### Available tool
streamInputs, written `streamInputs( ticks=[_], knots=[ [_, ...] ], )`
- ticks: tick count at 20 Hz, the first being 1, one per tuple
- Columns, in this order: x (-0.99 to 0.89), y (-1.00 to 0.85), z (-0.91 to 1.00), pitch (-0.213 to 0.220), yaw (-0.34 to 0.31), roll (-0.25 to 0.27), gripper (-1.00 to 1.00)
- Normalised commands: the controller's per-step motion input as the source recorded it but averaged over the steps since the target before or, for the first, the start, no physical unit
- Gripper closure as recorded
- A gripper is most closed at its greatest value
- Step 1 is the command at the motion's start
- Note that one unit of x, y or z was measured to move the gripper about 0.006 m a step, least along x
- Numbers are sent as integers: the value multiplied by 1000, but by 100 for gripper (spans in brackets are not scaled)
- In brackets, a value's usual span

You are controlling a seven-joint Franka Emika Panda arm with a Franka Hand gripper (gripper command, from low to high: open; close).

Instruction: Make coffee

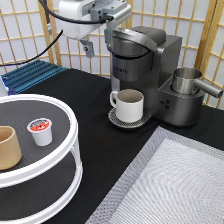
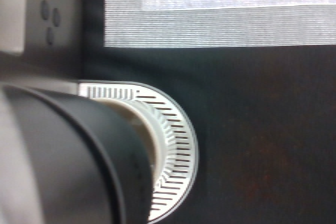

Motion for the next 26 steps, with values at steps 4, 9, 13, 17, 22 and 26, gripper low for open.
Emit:
streamInputs(
  ticks=[4,9,13,17,22,26],
  knots=[
    [540,327,714,130,9,68,-100],
    [601,421,782,152,13,26,-100],
    [735,563,644,171,4,0,-100],
    [706,632,630,162,0,-15,-100],
    [634,735,721,151,-4,-70,-100],
    [609,759,608,136,-3,-103,-100]
  ],
)
